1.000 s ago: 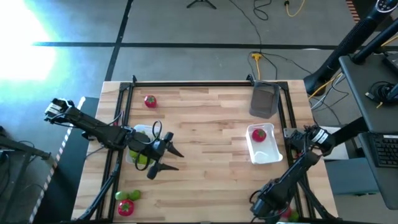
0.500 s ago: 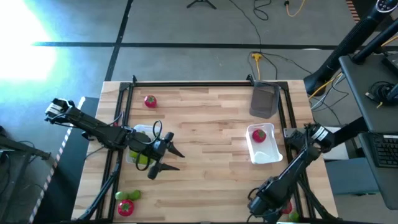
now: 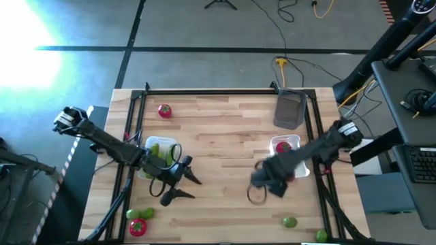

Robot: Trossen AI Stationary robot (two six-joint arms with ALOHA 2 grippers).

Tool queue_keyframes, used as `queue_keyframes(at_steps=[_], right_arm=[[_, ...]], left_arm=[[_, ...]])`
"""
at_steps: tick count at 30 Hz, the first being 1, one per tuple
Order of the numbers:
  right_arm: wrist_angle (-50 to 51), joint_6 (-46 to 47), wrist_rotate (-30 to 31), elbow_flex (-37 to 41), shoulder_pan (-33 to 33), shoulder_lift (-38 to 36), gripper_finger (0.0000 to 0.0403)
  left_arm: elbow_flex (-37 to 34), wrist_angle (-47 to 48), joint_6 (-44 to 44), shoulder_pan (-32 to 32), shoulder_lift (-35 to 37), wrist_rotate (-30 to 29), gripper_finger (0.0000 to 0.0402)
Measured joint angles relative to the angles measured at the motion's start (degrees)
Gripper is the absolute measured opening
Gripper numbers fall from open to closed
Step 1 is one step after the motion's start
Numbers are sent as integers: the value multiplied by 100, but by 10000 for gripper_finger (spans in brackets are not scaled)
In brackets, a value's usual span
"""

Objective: Sort produce into baskets
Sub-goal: Put the tomato into the white bin

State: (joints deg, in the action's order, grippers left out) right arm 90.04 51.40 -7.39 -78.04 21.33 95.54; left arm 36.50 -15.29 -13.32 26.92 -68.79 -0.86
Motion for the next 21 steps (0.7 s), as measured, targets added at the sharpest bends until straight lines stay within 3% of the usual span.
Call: queue_keyframes(at_steps=[8,15,21], right_arm=[[-189,-945,-10,1187,-1193,-240,293],[-1155,-1107,-53,1818,-1493,-294,296],[-1395,-1102,-35,2074,-1537,-297,325]], left_arm=[[-32,380,-355,149,48,0,240],[-53,382,-374,149,48,-7,240],[-53,344,-211,143,56,-13,240]])
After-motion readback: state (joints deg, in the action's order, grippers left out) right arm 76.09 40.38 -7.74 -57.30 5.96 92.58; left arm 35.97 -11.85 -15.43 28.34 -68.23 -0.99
